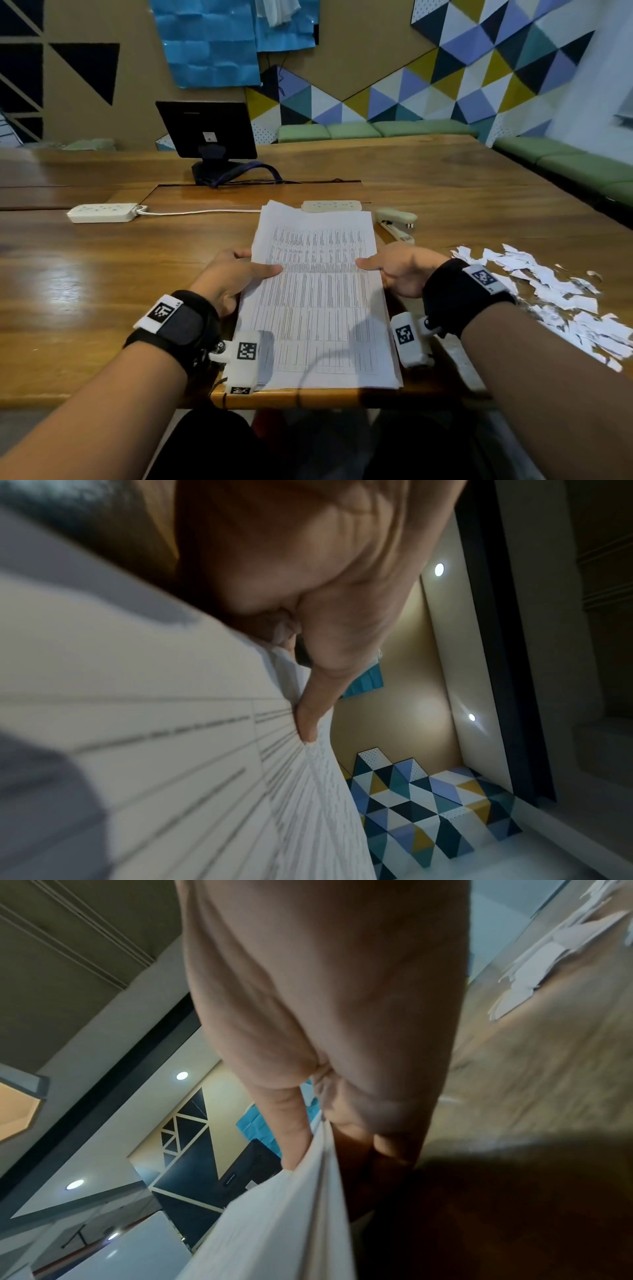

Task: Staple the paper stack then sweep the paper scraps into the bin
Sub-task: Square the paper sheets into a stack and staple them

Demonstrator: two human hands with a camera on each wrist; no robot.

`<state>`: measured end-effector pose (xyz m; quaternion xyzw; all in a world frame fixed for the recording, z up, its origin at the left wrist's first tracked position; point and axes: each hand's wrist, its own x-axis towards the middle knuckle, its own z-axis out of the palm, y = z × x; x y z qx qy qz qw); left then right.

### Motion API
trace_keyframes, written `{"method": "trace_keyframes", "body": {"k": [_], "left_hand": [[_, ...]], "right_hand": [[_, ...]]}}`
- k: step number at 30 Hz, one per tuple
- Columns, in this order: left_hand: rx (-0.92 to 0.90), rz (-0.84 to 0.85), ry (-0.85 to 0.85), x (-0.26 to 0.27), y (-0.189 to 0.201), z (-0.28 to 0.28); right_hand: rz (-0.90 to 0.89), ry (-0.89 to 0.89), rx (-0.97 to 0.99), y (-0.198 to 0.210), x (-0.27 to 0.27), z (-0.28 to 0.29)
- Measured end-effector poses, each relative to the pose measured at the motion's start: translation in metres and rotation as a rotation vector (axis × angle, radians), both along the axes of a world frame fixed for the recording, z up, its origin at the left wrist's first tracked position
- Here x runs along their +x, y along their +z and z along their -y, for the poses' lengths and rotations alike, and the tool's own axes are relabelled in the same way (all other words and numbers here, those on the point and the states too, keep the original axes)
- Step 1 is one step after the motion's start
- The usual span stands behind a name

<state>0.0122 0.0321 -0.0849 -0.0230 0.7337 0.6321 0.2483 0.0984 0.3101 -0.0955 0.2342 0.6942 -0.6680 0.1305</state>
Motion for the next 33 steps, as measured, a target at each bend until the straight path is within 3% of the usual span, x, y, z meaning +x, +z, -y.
{"method": "trace_keyframes", "body": {"k": [4, 9, 12, 14, 17, 19, 22, 25, 28, 33], "left_hand": [[0.078, 0.017, 0.022, -0.003, -0.007, 0.006], [0.251, 0.111, -0.210, 0.006, -0.004, 0.008], [0.316, -0.001, -0.317, 0.017, 0.012, 0.005], [0.334, -0.202, -0.291, 0.027, 0.028, 0.002], [0.302, -0.543, -0.181, 0.043, 0.058, 0.001], [0.381, -0.674, -0.159, 0.047, 0.073, 0.001], [0.475, -0.594, -0.180, 0.045, 0.075, -0.001], [0.433, -0.453, -0.195, 0.044, 0.054, -0.006], [0.358, -0.534, -0.161, 0.043, 0.048, -0.011], [0.293, -0.694, -0.165, 0.034, 0.048, -0.013]], "right_hand": [[0.033, -0.004, 0.064, 0.002, -0.007, 0.003], [-0.170, -0.116, -0.105, 0.000, 0.008, 0.004], [-0.276, -0.145, -0.244, 0.012, 0.023, 0.011], [-0.343, -0.114, -0.295, 0.031, 0.031, 0.017], [-0.549, -0.065, -0.169, 0.071, 0.039, 0.027], [-0.702, -0.076, -0.004, 0.091, 0.042, 0.034], [-0.784, -0.104, 0.168, 0.090, 0.044, 0.043], [-0.731, -0.136, 0.301, 0.059, 0.038, 0.048], [-0.687, -0.187, 0.285, 0.042, 0.026, 0.046], [-0.818, -0.225, 0.259, 0.028, 0.016, 0.047]]}}
